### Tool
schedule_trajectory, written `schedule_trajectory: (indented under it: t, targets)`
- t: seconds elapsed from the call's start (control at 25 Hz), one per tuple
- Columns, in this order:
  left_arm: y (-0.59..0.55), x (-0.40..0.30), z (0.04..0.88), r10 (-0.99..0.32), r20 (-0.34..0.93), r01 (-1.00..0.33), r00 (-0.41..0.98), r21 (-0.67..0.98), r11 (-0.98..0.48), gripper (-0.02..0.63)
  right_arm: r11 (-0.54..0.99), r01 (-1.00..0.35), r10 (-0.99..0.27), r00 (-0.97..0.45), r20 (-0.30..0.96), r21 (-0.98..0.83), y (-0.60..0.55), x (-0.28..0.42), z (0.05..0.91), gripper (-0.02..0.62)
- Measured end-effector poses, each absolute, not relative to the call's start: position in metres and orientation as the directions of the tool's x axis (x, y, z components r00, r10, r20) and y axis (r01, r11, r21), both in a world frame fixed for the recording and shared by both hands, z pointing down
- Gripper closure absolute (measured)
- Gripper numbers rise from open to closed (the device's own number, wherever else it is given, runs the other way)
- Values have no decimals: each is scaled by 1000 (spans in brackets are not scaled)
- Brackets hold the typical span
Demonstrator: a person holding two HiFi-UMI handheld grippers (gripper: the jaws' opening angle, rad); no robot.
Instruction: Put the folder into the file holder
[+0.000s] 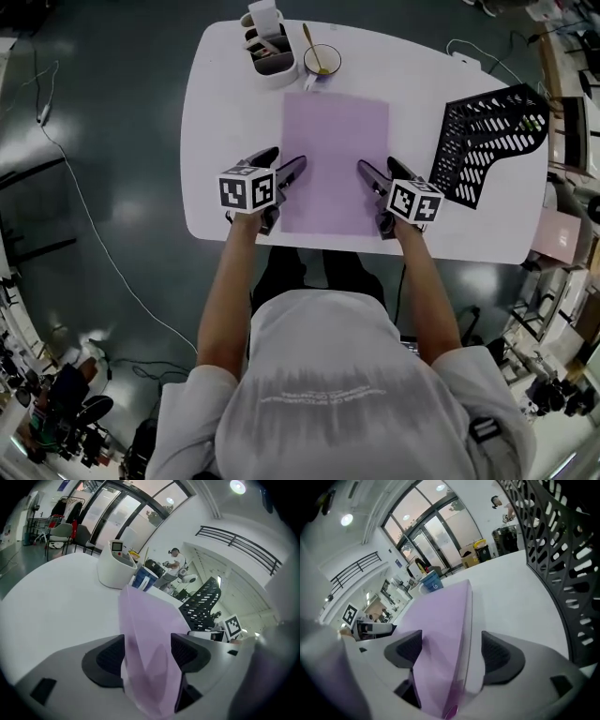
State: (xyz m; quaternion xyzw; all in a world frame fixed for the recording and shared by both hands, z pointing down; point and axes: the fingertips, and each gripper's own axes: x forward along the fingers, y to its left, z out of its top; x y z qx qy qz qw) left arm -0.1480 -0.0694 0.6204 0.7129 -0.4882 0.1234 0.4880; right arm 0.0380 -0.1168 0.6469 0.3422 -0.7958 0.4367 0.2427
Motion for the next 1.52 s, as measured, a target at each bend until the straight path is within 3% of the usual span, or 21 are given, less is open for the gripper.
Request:
schedule_trajectory:
  t: [0.36,0.84,1.08,1.52]
  targets:
    - [-71,-144,635,-550,642,-808,533,579,-108,281,302,-736,-358,-676,644,-606,-105,27,644,210]
    - [-77,-150,635,-551,635,-810,541,570,-139,282,6,-614,-523,-675,521,-789,-87,37,630,238]
    - [-80,-152,631,-551,617,-793,562,593,-144,282,-49,-545,-532,-695,483,-837,-81,37,630,270]
    - [-70,-138,630,-417,602,-727,681,626,-282,281,-98,-364,-456,-811,366,-926,-61,29,632,351]
